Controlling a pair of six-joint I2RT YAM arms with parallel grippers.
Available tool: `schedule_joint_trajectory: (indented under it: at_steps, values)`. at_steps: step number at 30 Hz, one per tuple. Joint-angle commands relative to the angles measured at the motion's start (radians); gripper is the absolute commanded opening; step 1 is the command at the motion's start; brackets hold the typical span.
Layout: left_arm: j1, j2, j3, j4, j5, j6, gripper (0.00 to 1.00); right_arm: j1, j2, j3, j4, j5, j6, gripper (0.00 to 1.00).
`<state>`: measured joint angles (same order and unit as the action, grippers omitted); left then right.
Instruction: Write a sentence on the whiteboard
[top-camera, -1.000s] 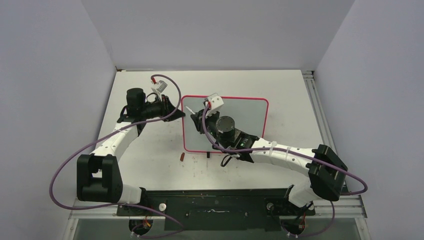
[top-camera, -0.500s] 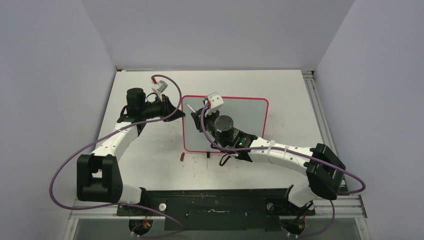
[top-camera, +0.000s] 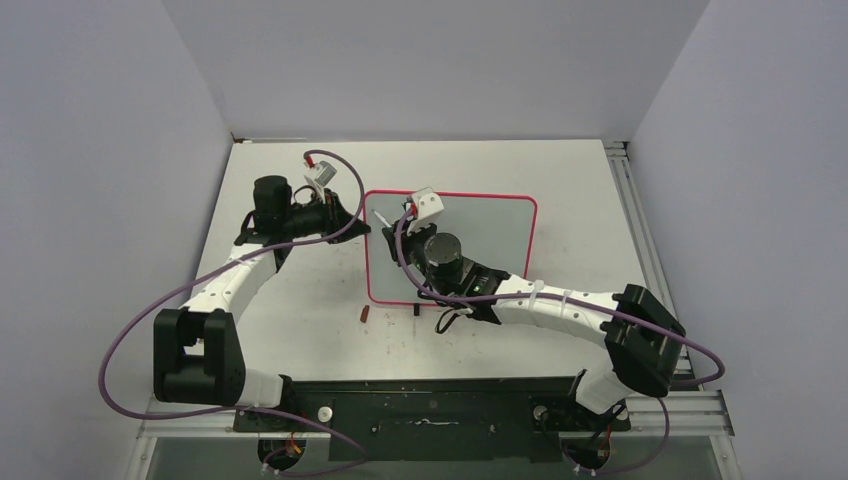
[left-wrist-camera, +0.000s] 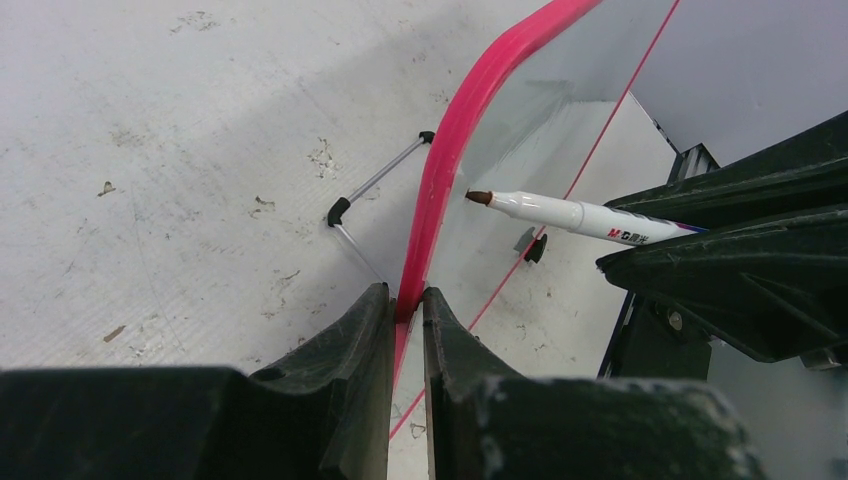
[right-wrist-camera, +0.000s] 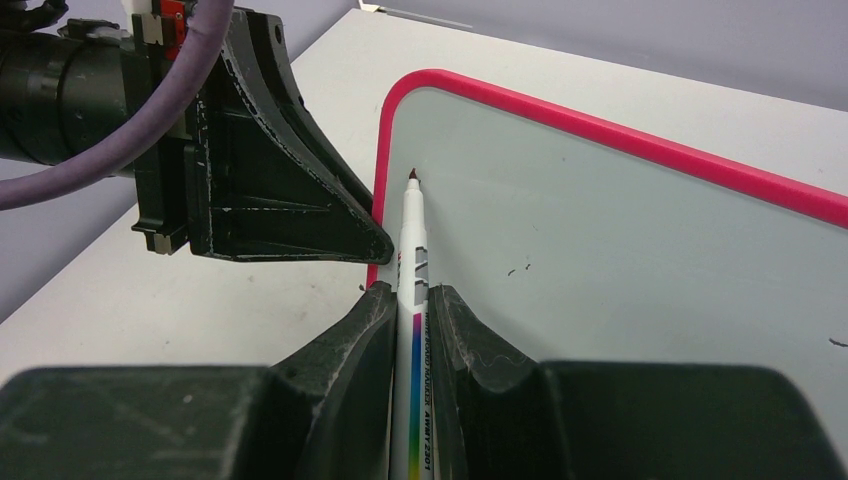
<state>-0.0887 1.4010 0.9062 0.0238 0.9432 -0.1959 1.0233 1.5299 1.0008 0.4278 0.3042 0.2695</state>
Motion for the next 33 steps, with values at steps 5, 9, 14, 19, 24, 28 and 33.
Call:
schedule_joint_trajectory:
  at_steps: [5, 9, 14, 19, 24, 28, 33]
  values:
    - [-0.015, -0.009, 0.039, -0.055, 0.022, 0.016, 0.0, 0.004, -0.007, 0.014, 0.006, 0.042, 0.015, 0.05]
    - [-0.016, -0.01, 0.038, -0.055, 0.022, 0.016, 0.0, 0.006, -0.01, 0.001, -0.007, 0.04, 0.024, 0.05]
    - [-0.016, -0.011, 0.039, -0.056, 0.022, 0.016, 0.0, 0.011, -0.015, -0.022, -0.021, 0.043, 0.038, 0.05]
    - [-0.015, -0.013, 0.038, -0.056, 0.023, 0.016, 0.0, 0.014, -0.016, -0.041, -0.034, 0.04, 0.052, 0.05]
    - [-0.015, -0.013, 0.038, -0.056, 0.022, 0.016, 0.0, 0.018, -0.016, -0.05, -0.044, 0.039, 0.061, 0.05]
    - [-0.016, -0.015, 0.038, -0.056, 0.02, 0.016, 0.0, 0.022, -0.022, -0.053, -0.044, 0.039, 0.063, 0.05]
    - [-0.016, -0.016, 0.038, -0.057, 0.016, 0.016, 0.0, 0.034, -0.052, -0.059, -0.019, 0.023, 0.041, 0.05]
